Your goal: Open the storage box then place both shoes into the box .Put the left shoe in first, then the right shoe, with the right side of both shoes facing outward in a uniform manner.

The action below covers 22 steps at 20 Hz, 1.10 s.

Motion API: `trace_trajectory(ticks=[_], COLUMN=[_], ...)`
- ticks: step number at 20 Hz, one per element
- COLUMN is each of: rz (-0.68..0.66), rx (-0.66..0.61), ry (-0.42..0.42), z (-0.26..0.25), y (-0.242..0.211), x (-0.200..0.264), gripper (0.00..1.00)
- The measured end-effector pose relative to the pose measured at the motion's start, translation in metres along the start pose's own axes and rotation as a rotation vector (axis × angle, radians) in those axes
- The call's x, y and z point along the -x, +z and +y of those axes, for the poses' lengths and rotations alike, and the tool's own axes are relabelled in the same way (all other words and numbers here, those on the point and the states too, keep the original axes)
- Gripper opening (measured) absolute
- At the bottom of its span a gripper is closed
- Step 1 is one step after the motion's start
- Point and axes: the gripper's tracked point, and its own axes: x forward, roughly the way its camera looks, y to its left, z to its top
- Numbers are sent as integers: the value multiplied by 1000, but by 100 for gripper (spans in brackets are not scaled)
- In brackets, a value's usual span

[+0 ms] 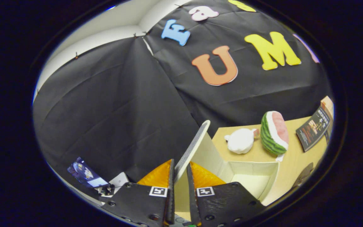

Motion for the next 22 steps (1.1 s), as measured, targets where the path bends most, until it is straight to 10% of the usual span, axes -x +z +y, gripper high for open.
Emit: trace_trajectory(ticks=[6,13,22], rz=[-18,-122,-220], rx=[158,215,227], ry=[14,-105,-381], z=[25,-13,-161], y=[-4,28,51], x=[-14,33,174], gripper=[63,92,95])
